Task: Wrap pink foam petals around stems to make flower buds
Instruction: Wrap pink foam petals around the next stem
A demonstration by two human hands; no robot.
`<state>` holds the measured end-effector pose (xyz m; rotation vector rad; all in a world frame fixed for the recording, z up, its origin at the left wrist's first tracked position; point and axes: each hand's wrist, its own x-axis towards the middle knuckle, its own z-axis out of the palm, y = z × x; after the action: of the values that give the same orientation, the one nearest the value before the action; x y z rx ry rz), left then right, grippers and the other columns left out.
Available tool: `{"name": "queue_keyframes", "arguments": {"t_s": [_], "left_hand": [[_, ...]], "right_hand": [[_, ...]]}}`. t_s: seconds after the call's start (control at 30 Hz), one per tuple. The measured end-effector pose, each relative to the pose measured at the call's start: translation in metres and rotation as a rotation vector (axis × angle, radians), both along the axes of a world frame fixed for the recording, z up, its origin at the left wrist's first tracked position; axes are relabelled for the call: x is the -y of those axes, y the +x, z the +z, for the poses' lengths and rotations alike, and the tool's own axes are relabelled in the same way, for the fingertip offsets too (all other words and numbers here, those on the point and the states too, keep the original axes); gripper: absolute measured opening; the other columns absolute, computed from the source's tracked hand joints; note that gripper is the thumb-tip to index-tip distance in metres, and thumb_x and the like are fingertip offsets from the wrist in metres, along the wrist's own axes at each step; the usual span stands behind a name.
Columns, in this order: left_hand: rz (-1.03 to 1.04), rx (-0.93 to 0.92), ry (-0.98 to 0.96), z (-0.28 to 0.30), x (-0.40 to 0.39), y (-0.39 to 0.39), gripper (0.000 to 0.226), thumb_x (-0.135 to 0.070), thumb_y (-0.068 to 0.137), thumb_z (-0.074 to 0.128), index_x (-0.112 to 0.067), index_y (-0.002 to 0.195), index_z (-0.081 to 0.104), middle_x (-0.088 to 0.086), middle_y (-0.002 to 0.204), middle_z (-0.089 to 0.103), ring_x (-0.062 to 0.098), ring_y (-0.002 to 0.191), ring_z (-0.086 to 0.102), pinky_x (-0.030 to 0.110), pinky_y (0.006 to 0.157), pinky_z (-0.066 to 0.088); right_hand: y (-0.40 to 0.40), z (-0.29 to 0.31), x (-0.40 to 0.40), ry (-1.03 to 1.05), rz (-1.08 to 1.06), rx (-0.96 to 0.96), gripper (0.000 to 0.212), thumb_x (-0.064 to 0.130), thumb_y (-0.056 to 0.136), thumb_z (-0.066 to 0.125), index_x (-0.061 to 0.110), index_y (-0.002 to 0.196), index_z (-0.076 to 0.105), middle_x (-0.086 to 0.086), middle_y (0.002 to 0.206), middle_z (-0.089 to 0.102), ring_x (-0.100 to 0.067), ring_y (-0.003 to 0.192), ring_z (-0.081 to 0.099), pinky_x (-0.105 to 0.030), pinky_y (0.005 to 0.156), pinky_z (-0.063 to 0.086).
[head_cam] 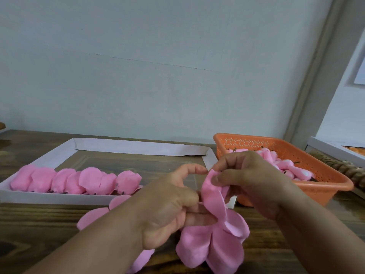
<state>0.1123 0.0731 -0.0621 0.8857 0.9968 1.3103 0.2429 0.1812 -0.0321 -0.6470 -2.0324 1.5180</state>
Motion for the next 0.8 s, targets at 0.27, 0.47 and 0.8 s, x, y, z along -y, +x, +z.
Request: {"name": "queue_keyframes", "arguments": {"t_s": [0.27,0.47,0.8], "left_hand": [[-0.029,-0.059,0.14,-0.003,0.0,0.004,0.044,0.022,0.086,0.045,-0.011,0.106,0.067,0.025,0.103,0.067,0.026,0.084,0.066,0.035,0.076,0.06],[0.001,-0.099,0.152,-0.005,-0.001,0.002,0.04,0.019,0.088,0.047,-0.01,0.098,0.073,0.018,0.105,0.071,0.023,0.085,0.07,0.031,0.071,0.06],[0.043,-0.266,0.123,-0.005,-0.003,-0.003,0.042,0.017,0.087,0.051,-0.017,0.095,0.075,0.014,0.096,0.074,0.019,0.08,0.071,0.026,0.066,0.058]], "right_hand": [[0.003,0.003,-0.003,-0.046,0.023,0.006,0.012,-0.009,0.07,0.067,0.0,0.064,0.064,-0.015,0.053,0.056,-0.021,0.045,0.05,-0.023,0.043,0.047],[0.001,0.004,-0.006,-0.093,0.063,0.026,0.014,-0.009,0.071,0.066,0.002,0.062,0.067,-0.013,0.054,0.06,-0.017,0.043,0.054,-0.022,0.043,0.048],[-0.013,0.0,-0.013,-0.138,0.016,0.076,0.021,-0.02,0.077,0.05,-0.003,0.072,0.062,-0.022,0.07,0.056,-0.021,0.044,0.05,-0.023,0.04,0.048]]}}
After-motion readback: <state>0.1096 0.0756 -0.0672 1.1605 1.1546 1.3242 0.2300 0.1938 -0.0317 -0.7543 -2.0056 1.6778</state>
